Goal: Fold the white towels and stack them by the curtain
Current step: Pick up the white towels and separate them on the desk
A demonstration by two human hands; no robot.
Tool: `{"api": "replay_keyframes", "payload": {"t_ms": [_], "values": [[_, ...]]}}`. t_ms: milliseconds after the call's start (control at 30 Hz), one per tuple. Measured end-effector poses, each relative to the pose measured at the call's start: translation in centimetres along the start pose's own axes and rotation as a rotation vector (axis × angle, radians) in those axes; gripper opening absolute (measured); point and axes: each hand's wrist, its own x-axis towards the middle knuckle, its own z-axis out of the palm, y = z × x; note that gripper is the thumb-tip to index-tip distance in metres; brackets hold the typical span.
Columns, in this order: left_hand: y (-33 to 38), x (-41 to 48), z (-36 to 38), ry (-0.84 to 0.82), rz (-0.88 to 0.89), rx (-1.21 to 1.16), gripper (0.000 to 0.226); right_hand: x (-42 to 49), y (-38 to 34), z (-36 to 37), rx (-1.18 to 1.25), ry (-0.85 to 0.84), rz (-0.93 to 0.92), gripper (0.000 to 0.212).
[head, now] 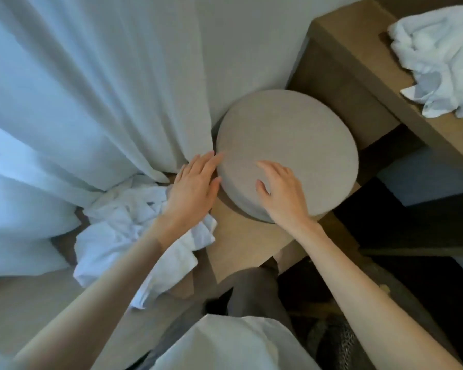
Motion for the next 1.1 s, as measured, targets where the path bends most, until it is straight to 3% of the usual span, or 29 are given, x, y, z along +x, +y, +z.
{"api": "replay_keyframes", "payload": {"t_ms": [300,633,867,1100], "values": [[-9.5,-14.3,1.6,0.077,-0.399,-0.091,0.049,-4.3,-8.7,10.1,0.100,-0.331,-0.119,0.040],[-14.0,-24.4,7.2,0.115,-0.783,-0.185,0.054,-8.0,-10.8,20.5,0.089,-0.659,-0.264,0.039],[-16.4,-27.1,11.8,0.109,-0.891,-0.221,0.055,-10.1,-10.7,27.1,0.087,-0.744,-0.262,0.037],[-20.4,-27.5,16.1,0.229,-0.826,-0.217,0.044,-10.1,-11.6,33.7,0.351,-0.709,0.019,0.042]]}}
